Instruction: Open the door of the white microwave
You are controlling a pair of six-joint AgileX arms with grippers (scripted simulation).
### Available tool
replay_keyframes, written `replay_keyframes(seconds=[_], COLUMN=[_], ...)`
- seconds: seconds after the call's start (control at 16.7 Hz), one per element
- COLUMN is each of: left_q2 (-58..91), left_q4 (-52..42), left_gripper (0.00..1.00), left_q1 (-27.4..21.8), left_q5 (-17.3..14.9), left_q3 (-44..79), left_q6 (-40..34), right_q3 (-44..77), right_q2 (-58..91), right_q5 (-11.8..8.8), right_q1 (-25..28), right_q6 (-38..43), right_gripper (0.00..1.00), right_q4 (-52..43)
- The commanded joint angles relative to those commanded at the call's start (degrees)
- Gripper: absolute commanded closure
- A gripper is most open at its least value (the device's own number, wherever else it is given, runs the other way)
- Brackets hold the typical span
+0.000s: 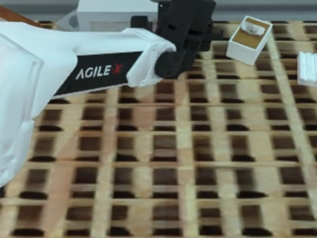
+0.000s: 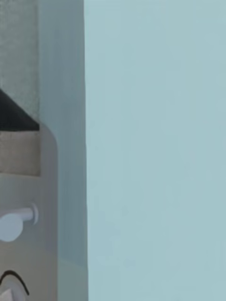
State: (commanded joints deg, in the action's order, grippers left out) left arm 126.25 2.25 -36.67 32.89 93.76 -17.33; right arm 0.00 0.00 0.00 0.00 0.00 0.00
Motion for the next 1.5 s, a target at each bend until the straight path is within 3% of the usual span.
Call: replay_keyframes(seconds=[0.48,0.96,1.02,1.14,1.5], left_q2=[0.0,0.0,-1.85,-1.53,4.18], left_q4=[0.0,0.0,-0.15,-0.91,-17.51], left_gripper=[0.98,1.0,1.0,1.0,1.0], left_q1=[0.0,0.0,-3.55,-3.51,-2.34], left_q5=[0.0,0.0,-0.02,-0.21,-3.88], left_q3=[0.0,0.0,-2.4,-1.65,11.67], left_q6=[0.0,0.0,-0.04,-0.22,-3.81], right_q3=[0.0,0.0,0.0,0.0,0.0], right_q2=[0.0,0.0,0.0,0.0,0.0], right_q5=[0.0,0.0,0.0,0.0,0.0], right_q1=[0.0,0.0,0.0,0.0,0.0], right_q6=[0.0,0.0,0.0,0.0,0.0], right_gripper=[0.0,0.0,0.0,0.0,0.0], right_q4=[0.0,0.0,0.0,0.0,0.0])
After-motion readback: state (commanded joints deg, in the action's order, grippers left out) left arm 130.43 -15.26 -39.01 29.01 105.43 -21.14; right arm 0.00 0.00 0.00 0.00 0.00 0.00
